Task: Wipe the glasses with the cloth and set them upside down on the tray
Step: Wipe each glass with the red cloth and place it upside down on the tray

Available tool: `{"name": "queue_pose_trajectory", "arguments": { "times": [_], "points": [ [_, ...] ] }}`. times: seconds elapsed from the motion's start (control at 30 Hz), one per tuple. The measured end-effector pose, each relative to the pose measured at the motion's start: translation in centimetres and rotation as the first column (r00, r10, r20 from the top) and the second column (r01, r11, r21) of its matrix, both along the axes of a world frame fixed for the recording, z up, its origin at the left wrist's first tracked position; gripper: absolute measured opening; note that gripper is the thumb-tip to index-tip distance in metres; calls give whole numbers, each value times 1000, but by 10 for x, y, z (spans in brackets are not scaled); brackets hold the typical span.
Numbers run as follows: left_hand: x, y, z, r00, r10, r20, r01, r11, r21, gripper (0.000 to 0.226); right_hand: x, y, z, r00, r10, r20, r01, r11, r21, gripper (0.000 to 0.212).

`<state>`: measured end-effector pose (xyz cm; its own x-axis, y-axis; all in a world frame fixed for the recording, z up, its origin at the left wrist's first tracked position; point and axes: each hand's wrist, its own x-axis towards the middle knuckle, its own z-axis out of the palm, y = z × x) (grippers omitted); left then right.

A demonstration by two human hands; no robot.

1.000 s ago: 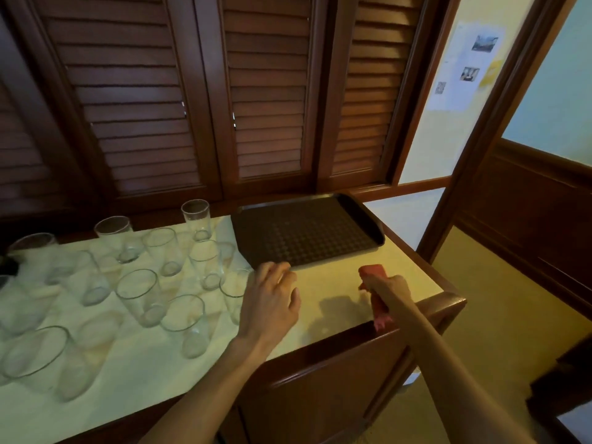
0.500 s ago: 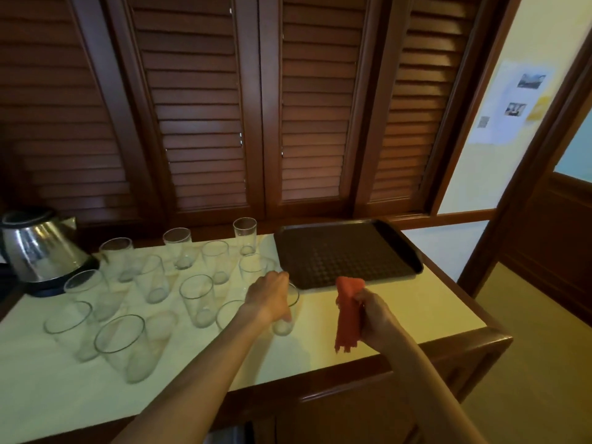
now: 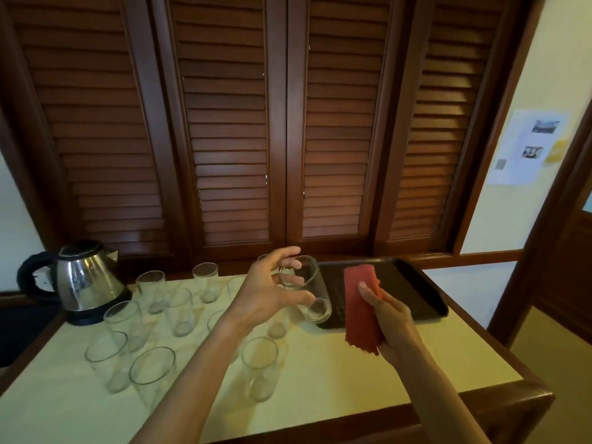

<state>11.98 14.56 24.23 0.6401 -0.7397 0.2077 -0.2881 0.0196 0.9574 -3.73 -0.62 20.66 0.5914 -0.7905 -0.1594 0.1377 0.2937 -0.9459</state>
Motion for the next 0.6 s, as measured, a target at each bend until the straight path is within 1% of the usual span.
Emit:
{"name": "queue_pose_trajectory", "arguments": {
  "times": [0.03, 0.1, 0.13, 0.17, 0.23, 0.27, 0.3, 0.33, 0.4, 0.47, 0.53, 0.6],
  "points": [
    [-1, 3, 6, 997, 4, -72, -9, 997, -75, 82, 6, 7, 14, 999, -35, 15, 36, 996, -79, 8],
    [-5, 6, 14, 972, -18, -234, -37, 973, -226, 78, 19, 20, 37, 992, -104, 65, 118, 957, -265, 17],
    [-8, 7, 16, 947, -41, -318, -57, 954, -293, 77, 25, 27, 46, 988, -113, 102, 142, 925, -352, 22],
    [-11, 6, 17, 920, -66, -387, -81, 932, -352, 76, 30, 35, 54, 987, -97, 129, 143, 895, -422, 23],
    [-15, 3, 19, 877, -114, -467, -118, 890, -440, 61, 38, 56, 62, 981, 7, 193, 94, 857, -507, 10],
    [-18, 3, 21, 867, -126, -482, -129, 877, -463, 52, 41, 67, 63, 977, 59, 206, 65, 834, -548, 15],
    [-21, 3, 25, 863, -123, -489, -143, 870, -471, 45, 43, 78, 61, 971, 97, 220, 52, 809, -585, 26],
    [-22, 4, 28, 863, -116, -492, -154, 867, -474, 45, 43, 86, 56, 968, 108, 225, 62, 770, -635, 32],
    [-22, 8, 33, 846, -117, -520, -177, 859, -481, 55, 42, 96, 46, 964, 86, 252, 124, 692, -711, 32],
    [-21, 11, 35, 842, -130, -524, -172, 856, -488, 63, 43, 98, 36, 958, 71, 276, 170, 637, -752, 49],
    [-25, 11, 36, 859, -128, -495, -158, 855, -494, 67, 45, 96, 34, 945, 82, 317, 188, 656, -731, 54],
    [-35, 10, 36, 893, -89, -441, -152, 863, -482, 61, 49, 92, 42, 935, 115, 335, 165, 697, -698, 56]
  ]
}}
